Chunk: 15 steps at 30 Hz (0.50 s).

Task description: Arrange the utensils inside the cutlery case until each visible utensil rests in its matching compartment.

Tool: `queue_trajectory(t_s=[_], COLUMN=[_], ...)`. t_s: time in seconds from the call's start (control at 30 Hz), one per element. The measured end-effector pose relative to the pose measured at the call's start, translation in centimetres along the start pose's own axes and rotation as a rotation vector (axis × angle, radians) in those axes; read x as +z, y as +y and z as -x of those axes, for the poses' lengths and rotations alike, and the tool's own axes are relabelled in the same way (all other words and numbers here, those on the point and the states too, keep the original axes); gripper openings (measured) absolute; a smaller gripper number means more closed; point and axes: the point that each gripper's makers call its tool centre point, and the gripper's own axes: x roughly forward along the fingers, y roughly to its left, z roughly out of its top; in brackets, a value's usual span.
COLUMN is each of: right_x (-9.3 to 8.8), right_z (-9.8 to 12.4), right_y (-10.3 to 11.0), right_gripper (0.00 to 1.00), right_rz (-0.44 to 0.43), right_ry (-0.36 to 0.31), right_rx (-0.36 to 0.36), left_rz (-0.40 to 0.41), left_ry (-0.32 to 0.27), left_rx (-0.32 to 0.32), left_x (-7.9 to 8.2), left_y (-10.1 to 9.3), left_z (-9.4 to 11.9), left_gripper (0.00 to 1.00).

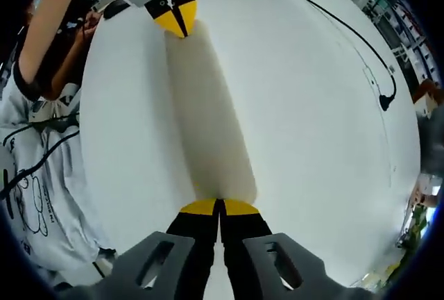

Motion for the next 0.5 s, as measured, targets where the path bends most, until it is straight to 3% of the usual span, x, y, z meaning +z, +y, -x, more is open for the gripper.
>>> queue_trajectory(t_s=[0.1, 0.13, 0.2, 0.33, 0.5], right_x=[-0.6, -0.2, -0.1, -0.4, -0.2], right_z=[-0.9, -0.6, -1.2, -0.5, -0.3], right_y=[0.6, 0.8, -0.3, -0.2, -0.2], right_gripper=[0.0, 0.0, 0.0, 0.0, 0.0], right_rz=[0.022, -0.05, -0.015, -0.054, -0.063], right_ry=[0.02, -0.005, -0.002, -0.036, -0.054], right_rx=[0.004, -0.018, 0.014, 0.047, 0.043], left_rz=[-0.003, -0.007, -0.025, -0.04, -0.034], left_ry=[-0.004, 0.001, 0.017, 0.051, 0.039], left_rx=[0.001, 0.007, 0.011, 0.022, 0.022], left_x=[0.1, 0.2, 0.4, 0.5, 0.4], left_y=[-0.2, -0.3, -0.5, -0.6, -0.5], left_z=[-0.1, -0.1, -0.1, -0.1, 0.0], left_gripper=[0.01, 0.01, 0.01, 0.01, 0.0])
